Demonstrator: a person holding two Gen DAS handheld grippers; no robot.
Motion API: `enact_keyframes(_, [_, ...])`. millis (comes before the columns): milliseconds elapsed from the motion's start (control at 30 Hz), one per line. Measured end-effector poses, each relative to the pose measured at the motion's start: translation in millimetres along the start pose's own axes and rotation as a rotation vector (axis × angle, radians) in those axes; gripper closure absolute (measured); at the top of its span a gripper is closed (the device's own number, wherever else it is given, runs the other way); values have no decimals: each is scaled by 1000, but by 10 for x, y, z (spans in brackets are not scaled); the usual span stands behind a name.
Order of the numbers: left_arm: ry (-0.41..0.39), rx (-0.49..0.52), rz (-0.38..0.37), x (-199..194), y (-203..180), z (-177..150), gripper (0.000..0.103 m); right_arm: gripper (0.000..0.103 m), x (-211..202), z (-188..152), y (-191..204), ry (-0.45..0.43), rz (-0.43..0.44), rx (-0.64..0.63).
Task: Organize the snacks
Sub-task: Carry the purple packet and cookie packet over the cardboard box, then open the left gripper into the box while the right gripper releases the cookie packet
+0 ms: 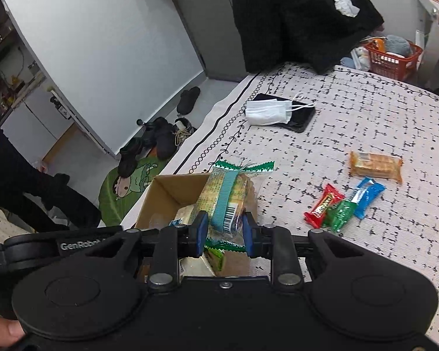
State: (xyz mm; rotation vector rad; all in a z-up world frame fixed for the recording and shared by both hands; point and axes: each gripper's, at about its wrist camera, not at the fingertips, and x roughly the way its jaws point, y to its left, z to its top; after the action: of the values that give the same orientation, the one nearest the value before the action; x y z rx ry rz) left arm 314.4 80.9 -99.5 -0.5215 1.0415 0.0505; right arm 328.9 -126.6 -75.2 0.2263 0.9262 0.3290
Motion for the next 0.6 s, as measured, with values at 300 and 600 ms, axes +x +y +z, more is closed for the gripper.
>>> enact_keyframes(300, [-13, -28, 48, -4, 242, 219, 48, 78, 258, 104, 200, 31, 16, -21])
enact_keyframes(600, [-48, -34, 116, -136, 406, 359, 29, 67, 346, 216, 372, 23, 52, -31])
